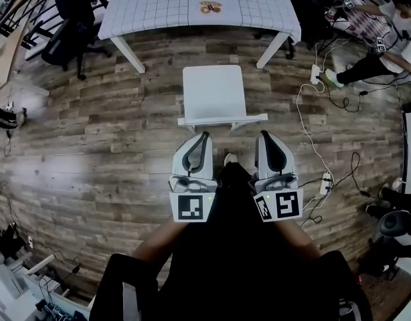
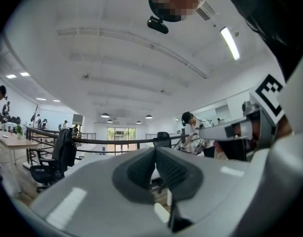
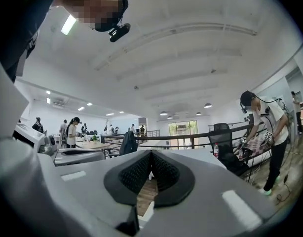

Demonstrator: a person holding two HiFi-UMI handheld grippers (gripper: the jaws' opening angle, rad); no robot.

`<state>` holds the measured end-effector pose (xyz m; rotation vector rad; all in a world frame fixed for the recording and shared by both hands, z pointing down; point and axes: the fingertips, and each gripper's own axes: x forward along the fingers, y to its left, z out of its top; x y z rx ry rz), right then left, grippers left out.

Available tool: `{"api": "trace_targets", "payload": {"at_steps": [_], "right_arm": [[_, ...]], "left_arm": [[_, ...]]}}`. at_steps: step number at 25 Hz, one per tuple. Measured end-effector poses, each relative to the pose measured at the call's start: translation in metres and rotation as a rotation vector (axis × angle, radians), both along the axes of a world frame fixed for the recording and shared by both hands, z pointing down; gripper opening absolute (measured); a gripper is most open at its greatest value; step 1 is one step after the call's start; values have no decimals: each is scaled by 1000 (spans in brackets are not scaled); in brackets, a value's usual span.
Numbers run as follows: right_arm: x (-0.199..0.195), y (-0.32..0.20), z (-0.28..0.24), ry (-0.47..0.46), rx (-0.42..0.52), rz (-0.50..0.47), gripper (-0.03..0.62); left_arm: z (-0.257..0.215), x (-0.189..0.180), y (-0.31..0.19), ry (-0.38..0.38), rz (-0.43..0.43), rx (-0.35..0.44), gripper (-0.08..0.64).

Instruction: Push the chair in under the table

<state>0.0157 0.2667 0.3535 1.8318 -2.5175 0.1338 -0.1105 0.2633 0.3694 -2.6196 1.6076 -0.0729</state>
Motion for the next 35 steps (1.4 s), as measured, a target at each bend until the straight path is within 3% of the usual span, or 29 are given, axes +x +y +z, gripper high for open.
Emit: {"api": "trace_targets", "payload": {"at_steps": [3,11,19,22,25,30,35], "right_arm": [[10,-12,5,24,-31,-5,-2],[17,-28,16,13,-75,-78,-2],[14,-30,30,-7,-94,-200,-2],[17,-33,40,46,-112,-212,-2],[20,-42,65,109,-173,-254,29],[19,-56,126,284,-289,-381,85],[12,-60,192,459,-426,-535,126]], "left_arm": [[12,0,-5,22,-47,-90,9],[19,15,-22,-42,-66,-79,9],[55,31,-24,-69,-20,-165,11],[61,36,-29,-88,-7,-167,11],[83,42,-36,-172,15,-204,11],[160,41,-46,-357,57,-407,107],[199,40,-55,-445,117,-485,152]]}}
